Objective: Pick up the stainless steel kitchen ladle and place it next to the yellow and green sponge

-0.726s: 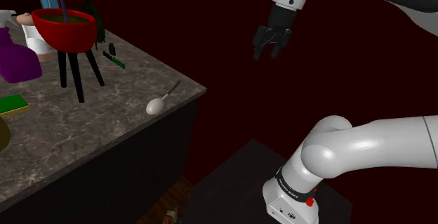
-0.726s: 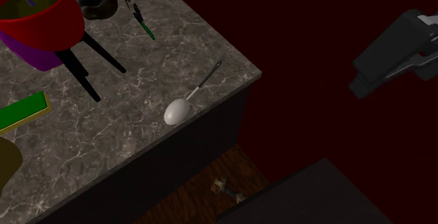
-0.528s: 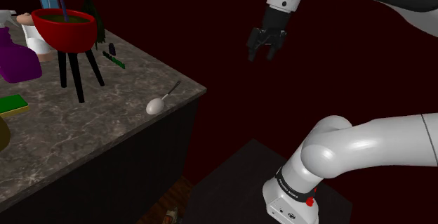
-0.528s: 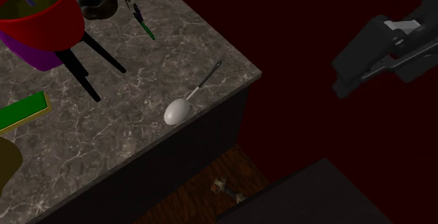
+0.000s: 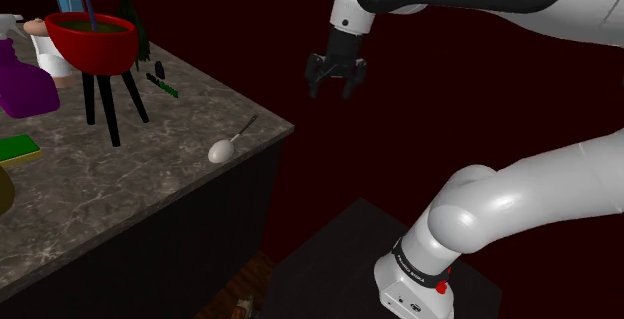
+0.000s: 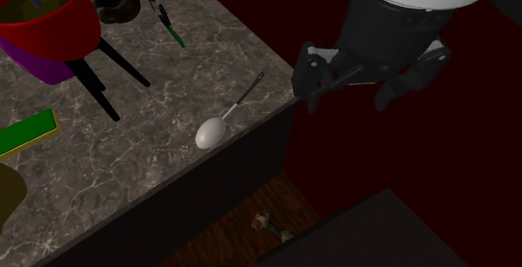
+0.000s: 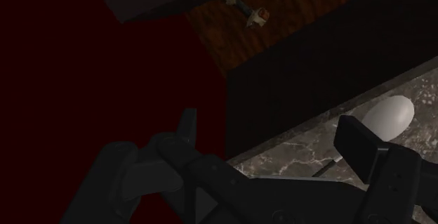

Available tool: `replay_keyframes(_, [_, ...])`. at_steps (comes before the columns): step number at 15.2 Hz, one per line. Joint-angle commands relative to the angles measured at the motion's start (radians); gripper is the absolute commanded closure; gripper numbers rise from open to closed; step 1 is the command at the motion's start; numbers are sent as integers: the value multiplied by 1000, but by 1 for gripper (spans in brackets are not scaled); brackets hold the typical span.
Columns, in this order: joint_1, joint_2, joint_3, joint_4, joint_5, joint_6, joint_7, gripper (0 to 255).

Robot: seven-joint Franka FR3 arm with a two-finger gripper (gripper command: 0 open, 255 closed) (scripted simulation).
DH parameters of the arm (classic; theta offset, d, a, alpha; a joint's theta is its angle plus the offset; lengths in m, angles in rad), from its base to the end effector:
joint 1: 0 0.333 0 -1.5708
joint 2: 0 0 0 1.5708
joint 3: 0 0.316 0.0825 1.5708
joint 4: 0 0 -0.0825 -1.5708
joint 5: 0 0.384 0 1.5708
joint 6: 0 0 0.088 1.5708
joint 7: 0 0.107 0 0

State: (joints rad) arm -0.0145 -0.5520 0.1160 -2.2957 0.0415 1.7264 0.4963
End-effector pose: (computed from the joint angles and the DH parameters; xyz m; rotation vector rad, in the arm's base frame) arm 0.3810 0.0493 0.5503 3.0485 -0.6488 -0.0212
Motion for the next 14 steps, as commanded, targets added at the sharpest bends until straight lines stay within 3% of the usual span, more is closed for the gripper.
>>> replay_keyframes(1, [-8, 50, 25, -2, 11, 49, 69, 0])
replay_keyframes(7, [-26, 261, 100, 73, 20, 173, 279, 0])
replay_keyframes(14, [-35, 535, 147, 225, -20, 278, 520, 0])
